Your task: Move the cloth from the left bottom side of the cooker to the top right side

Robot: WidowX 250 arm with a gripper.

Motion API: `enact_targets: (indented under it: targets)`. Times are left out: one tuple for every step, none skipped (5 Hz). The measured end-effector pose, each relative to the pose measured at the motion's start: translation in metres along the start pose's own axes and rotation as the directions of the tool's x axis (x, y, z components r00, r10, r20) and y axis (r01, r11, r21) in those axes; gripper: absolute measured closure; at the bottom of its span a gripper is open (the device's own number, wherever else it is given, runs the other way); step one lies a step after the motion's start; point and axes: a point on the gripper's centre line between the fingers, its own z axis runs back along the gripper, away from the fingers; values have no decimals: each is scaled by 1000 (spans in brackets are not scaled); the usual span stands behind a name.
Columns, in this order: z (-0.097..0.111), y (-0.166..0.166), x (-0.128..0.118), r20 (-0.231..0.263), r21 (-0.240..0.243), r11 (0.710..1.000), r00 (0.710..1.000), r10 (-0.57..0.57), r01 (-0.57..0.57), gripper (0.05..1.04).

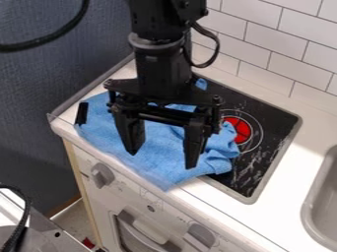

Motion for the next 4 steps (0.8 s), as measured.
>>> enact_targets:
  targets:
    - [-3, 0, -1, -18, 2, 1000, 1000, 12, -12, 83]
    - [-10, -12, 33, -69, -10, 993, 990, 121, -122, 83]
    - [-14, -29, 74, -74, -33, 977, 975, 208, -211, 83]
    - [-29, -40, 120, -62, -74, 953, 955, 291, -295, 83]
